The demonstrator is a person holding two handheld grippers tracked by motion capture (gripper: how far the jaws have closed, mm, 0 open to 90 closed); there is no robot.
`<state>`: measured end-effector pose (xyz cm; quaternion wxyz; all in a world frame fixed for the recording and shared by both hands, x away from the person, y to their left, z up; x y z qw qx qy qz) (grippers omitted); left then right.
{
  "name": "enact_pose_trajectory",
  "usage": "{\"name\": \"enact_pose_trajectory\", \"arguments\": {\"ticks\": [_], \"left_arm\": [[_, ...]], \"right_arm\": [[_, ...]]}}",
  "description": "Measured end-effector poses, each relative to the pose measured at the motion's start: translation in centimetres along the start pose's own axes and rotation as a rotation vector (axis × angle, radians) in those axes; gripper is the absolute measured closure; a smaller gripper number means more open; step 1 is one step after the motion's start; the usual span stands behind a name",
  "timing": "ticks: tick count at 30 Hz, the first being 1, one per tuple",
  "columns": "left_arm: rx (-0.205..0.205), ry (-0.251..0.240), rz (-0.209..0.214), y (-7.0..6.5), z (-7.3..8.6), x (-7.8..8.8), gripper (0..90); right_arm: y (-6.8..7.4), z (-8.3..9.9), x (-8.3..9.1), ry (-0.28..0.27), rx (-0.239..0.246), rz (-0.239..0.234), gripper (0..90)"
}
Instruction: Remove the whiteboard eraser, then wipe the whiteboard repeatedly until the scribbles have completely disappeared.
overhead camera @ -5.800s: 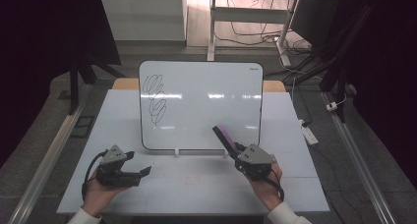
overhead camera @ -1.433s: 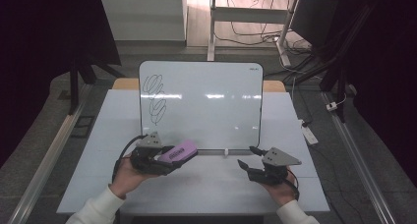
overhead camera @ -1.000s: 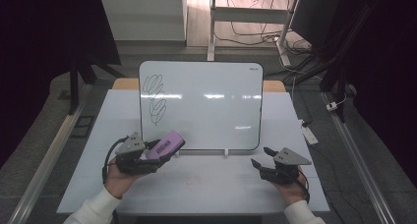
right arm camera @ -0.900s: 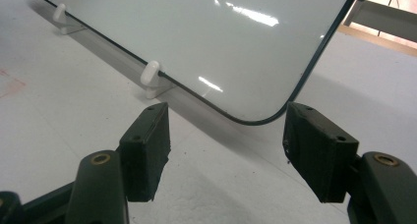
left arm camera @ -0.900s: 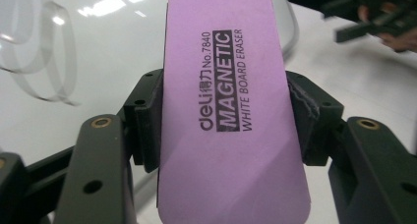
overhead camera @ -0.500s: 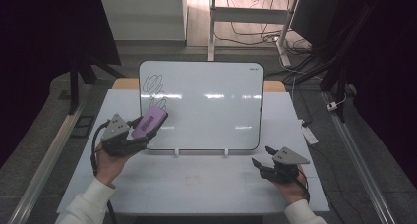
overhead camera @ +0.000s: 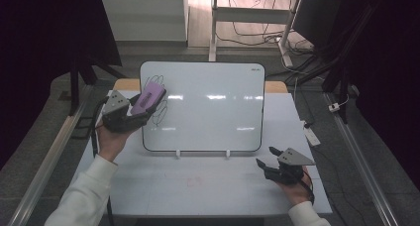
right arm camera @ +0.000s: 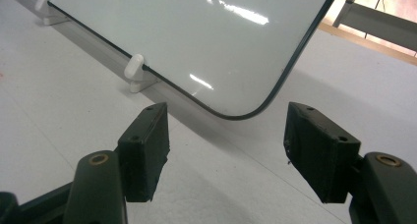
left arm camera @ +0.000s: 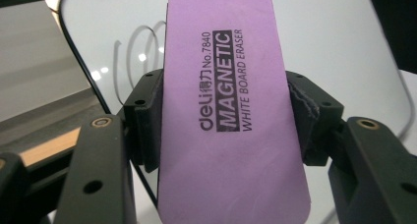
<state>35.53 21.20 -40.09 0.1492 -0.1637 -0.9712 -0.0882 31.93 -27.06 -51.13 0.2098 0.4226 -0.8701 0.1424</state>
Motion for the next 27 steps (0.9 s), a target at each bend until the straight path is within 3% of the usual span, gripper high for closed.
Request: {"name": "enact_pose_trajectory", "arguments": {"ticks": [10, 18, 27], "left_arm": [[-0.043, 0.025, -0.093, 1.6, -2.8, -2.2, 40.3], [-0.021, 0.05, -0.152, 3.2, -3.1, -4.0, 40.3], [-0.102, 0.058, -0.199, 2.4, -2.7, -5.4, 40.4]], "right_arm": [[0.1, 0.0, -0.1, 0.001, 0.007, -0.003, 32.9], [0.2, 0.0, -0.3, 0.006, 0.019, -0.005, 32.9], [0.3, 0.0, -0.3, 0.012, 0.026, -0.002, 32.9]]}}
Point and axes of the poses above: each handheld gripper's, and its own axes: x roughly backward along the jaws, z roughly out of its underside, y roughly to its left, the point moved 2 cm from there along -x, roughly forward along the jaws, and after that the axes turned 12 degrees about -z, right-handed, at the moved point
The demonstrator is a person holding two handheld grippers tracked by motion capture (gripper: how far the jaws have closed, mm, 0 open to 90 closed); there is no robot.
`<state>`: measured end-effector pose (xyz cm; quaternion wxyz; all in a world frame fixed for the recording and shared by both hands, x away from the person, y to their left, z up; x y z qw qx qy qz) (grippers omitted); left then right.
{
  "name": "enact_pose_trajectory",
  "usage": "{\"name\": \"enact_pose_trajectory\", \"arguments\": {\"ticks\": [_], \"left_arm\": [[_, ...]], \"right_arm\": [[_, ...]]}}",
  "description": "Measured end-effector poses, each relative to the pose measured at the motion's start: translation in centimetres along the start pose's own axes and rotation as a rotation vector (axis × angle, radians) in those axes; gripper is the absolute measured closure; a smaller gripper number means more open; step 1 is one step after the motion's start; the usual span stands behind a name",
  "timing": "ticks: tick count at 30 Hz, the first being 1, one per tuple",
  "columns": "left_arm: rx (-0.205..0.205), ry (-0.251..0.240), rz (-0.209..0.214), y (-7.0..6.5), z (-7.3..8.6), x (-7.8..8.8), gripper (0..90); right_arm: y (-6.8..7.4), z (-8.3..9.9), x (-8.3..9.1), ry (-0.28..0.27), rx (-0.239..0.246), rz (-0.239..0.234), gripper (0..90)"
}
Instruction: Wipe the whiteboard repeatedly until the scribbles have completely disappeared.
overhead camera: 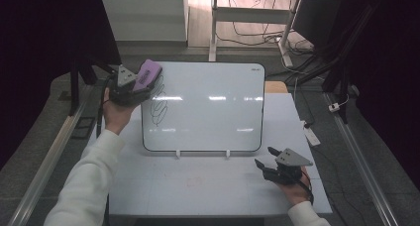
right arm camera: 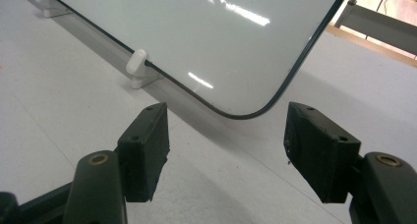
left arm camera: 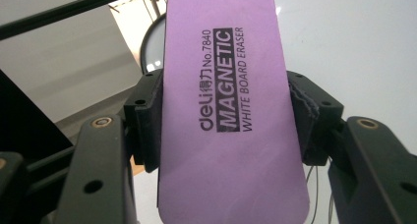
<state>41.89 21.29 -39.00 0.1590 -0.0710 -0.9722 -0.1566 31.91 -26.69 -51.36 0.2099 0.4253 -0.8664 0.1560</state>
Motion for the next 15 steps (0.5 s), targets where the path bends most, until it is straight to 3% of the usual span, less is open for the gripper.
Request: {"name": "enact_pose_trajectory", "arguments": {"ticks": [9, 11, 12, 15], "left_arm": [[-0.076, 0.0, 0.037, -3.1, 3.4, -0.2, 40.5], [-0.092, -0.009, 0.009, -3.0, 3.6, -0.1, 40.5], [-0.093, -0.013, -0.03, -2.8, 3.5, 0.0, 40.5], [-0.023, -0.003, -0.084, -1.0, 2.9, -0.1, 40.5]], "right_arm": [[0.1, -0.1, 0.0, -0.004, 0.012, -0.002, 32.9], [0.1, -0.1, 0.0, -0.006, 0.012, 0.0, 32.9], [0.1, -0.1, 0.1, -0.007, 0.011, 0.0, 32.9], [0.1, -0.1, 0.0, -0.006, 0.011, 0.002, 32.9]]}}
Point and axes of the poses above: each handheld gripper's, and its own axes: x roughly backward along the jaws, z roughly out of its underside, y roughly to its left, the point moved 2 cm from there along -x, roughly forward along the jaws, and after that the axes turned 12 degrees about -z, right-handed, at the moved point
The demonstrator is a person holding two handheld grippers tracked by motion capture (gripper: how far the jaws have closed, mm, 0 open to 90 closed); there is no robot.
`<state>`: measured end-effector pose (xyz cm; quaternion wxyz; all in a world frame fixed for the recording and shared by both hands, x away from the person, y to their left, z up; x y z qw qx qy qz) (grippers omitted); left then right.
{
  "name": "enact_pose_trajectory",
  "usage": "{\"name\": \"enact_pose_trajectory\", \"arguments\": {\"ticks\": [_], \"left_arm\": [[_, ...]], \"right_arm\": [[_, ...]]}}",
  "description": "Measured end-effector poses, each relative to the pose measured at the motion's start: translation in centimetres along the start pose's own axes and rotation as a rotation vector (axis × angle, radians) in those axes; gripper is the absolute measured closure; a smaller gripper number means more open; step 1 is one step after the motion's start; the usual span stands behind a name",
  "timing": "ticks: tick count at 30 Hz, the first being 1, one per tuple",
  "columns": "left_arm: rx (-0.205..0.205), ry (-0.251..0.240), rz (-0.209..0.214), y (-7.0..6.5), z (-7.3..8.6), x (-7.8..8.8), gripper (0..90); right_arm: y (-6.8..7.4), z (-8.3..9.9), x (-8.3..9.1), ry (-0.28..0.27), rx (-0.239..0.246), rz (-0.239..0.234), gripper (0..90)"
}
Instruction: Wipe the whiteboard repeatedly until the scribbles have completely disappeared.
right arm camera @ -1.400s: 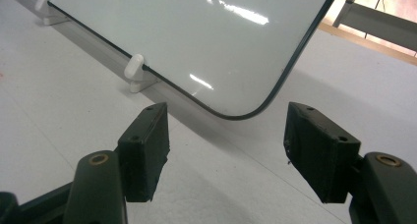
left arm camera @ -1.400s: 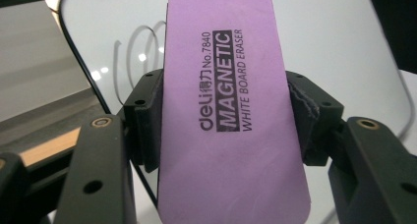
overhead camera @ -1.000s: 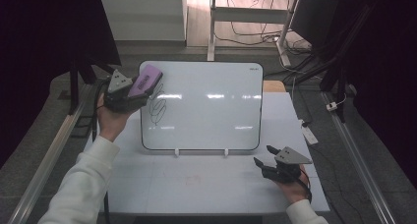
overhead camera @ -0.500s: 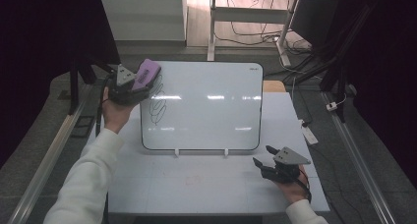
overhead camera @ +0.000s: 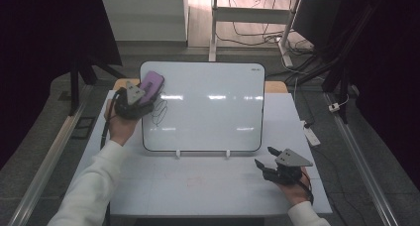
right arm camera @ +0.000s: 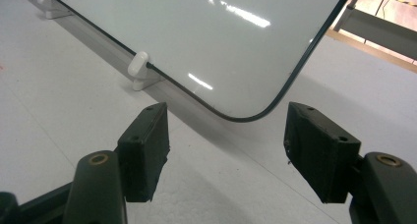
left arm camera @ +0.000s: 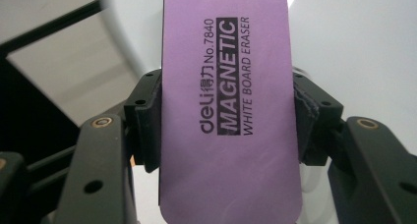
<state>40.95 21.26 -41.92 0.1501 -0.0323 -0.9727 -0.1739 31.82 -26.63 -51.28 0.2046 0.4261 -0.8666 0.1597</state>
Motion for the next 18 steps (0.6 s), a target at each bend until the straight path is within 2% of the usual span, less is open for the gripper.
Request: {"name": "enact_pose_trajectory", "arguments": {"ticks": [1, 3, 5, 9, 11, 12, 14, 18], "left_arm": [[0.009, 0.007, -0.011, 0.4, -0.1, -0.1, 40.5], [0.016, 0.014, -0.005, 0.7, -0.2, -0.2, 40.6], [-0.005, 0.023, 0.02, -0.1, -0.1, -0.1, 40.6], [-0.12, 0.021, 0.095, -3.5, 0.1, 0.0, 40.6], [-0.156, 0.014, 0.113, -4.7, -0.2, 0.1, 40.6], [-0.165, 0.012, 0.107, -5.0, -0.5, 0.1, 40.6], [-0.159, 0.021, 0.099, -4.6, -1.0, -0.1, 40.6], [-0.064, 0.048, 0.048, -2.1, -2.0, -0.4, 40.6]], "right_arm": [[0.0, 0.0, 0.0, 0.001, 0.001, 0.0, 32.9], [0.0, 0.0, 0.0, -0.001, 0.002, -0.001, 32.9], [0.1, 0.0, 0.0, -0.003, 0.003, -0.002, 32.9], [0.1, -0.1, -0.1, -0.003, 0.008, -0.005, 32.9], [0.1, -0.1, -0.1, -0.001, 0.01, -0.004, 32.9], [0.2, -0.1, -0.1, -0.001, 0.011, -0.004, 32.9], [0.1, -0.1, 0.0, -0.003, 0.011, -0.001, 32.9], [0.0, -0.1, 0.1, -0.01, 0.007, 0.001, 32.9]]}}
Point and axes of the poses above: each handheld gripper's, and its own axes: x roughly backward along the jaws, z roughly out of its underside, y roughly to its left, the point moved 2 cm from there along -x, roughly forward along the jaws, and after that the axes turned 12 degrees about -z, right-handed, at the moved point
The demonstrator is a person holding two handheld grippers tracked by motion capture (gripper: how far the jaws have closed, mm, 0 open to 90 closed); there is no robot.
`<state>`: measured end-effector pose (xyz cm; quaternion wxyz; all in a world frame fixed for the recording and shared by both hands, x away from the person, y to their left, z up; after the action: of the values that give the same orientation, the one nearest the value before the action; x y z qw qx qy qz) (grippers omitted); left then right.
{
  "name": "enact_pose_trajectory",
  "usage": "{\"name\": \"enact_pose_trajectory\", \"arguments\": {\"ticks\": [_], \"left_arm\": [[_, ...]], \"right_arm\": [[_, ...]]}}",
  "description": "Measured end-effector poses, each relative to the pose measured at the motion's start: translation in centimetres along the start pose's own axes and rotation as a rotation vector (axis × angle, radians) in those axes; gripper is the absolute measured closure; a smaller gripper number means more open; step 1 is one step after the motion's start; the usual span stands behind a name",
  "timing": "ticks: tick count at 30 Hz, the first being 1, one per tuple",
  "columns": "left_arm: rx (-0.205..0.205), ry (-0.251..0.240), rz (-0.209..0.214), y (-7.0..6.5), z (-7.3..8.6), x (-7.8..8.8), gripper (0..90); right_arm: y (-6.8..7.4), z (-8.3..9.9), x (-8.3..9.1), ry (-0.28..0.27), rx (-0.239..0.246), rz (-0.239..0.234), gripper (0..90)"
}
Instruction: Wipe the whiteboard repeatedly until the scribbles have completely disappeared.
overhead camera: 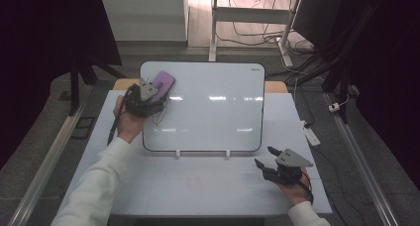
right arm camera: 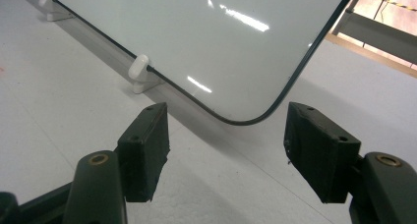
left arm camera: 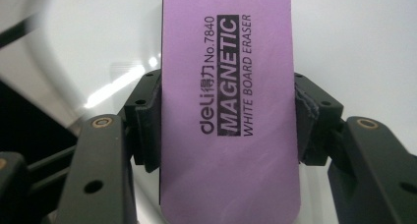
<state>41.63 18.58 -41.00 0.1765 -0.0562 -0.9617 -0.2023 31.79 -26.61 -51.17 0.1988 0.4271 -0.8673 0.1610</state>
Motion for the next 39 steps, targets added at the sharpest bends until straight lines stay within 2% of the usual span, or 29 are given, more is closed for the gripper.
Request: {"name": "enact_pose_trajectory", "arguments": {"ticks": [2, 4, 6, 9, 12, 14, 16, 20, 22, 23, 26, 29, 31, 33, 35, 37, 39], "left_arm": [[0.034, 0.016, -0.016, 1.2, -0.1, 0.0, 40.6], [0.035, 0.025, -0.008, 1.2, -0.1, 0.0, 40.6], [0.002, 0.035, 0.01, 0.4, 0.1, -0.1, 40.6], [-0.074, 0.044, 0.044, -1.9, 0.7, 0.1, 40.7], [-0.097, 0.046, 0.063, -2.9, 1.4, 0.6, 40.6], [-0.097, 0.052, 0.06, -2.7, 1.6, 0.8, 40.6], [-0.083, 0.059, 0.033, -1.8, 1.6, 1.0, 40.6], [0.011, 0.084, -0.025, 1.3, 1.4, 1.0, 40.6], [0.024, 0.098, -0.046, 2.4, 1.5, 1.1, 40.6], [0.023, 0.103, -0.048, 2.6, 1.6, 1.1, 40.6], [-0.032, 0.125, -0.044, 1.8, 2.1, 1.5, 40.7], [-0.055, 0.132, -0.016, 0.6, 2.7, 1.8, 40.7], [-0.063, 0.134, 0.021, -0.4, 3.2, 1.9, 40.7], [-0.082, 0.133, 0.024, -1.0, 3.4, 2.0, 40.7], [-0.074, 0.13, 0.033, -0.8, 3.3, 2.2, 40.6], [-0.058, 0.129, 0.01, 0.0, 3.0, 2.2, 40.6], [-0.007, 0.128, -0.011, 1.3, 2.7, 2.1, 40.6]], "right_arm": [[0.0, 0.0, 0.0, 0.0, -0.001, -0.001, 32.9], [0.1, 0.0, 0.0, 0.001, 0.002, -0.001, 32.9], [0.1, 0.0, -0.1, 0.0, 0.006, -0.003, 32.9], [0.1, -0.1, -0.1, -0.002, 0.009, -0.003, 32.9], [0.1, -0.1, -0.1, -0.003, 0.008, -0.001, 32.9], [0.2, -0.1, -0.1, -0.002, 0.009, -0.001, 32.9], [0.2, -0.1, 0.0, -0.004, 0.009, 0.0, 32.9], [0.1, -0.1, 0.0, -0.005, 0.009, 0.003, 32.9], [0.1, -0.1, 0.0, -0.005, 0.009, 0.004, 32.9], [0.1, -0.1, 0.0, -0.006, 0.009, 0.004, 32.9], [0.1, -0.1, 0.0, -0.006, 0.01, 0.004, 32.9], [0.1, -0.1, 0.0, -0.007, 0.011, 0.004, 32.9], [0.2, -0.2, 0.0, -0.008, 0.013, 0.004, 32.9], [0.2, -0.2, 0.1, -0.011, 0.015, 0.006, 32.9], [0.1, -0.2, 0.1, -0.013, 0.012, 0.008, 32.9], [0.1, -0.2, 0.1, -0.014, 0.009, 0.008, 32.9], [0.0, -0.1, 0.1, -0.012, 0.008, 0.007, 32.9]]}}
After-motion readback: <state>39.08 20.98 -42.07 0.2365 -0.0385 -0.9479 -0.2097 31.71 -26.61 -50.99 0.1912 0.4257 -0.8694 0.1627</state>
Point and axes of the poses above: each handheld gripper's, and its own axes: x roughly backward along the jaws, z roughly out of its underside, y roughly to its left, the point moved 2 cm from there along -x, roughly forward along the jaws, and after that the axes turned 12 degrees about -z, right-handed, at the moved point
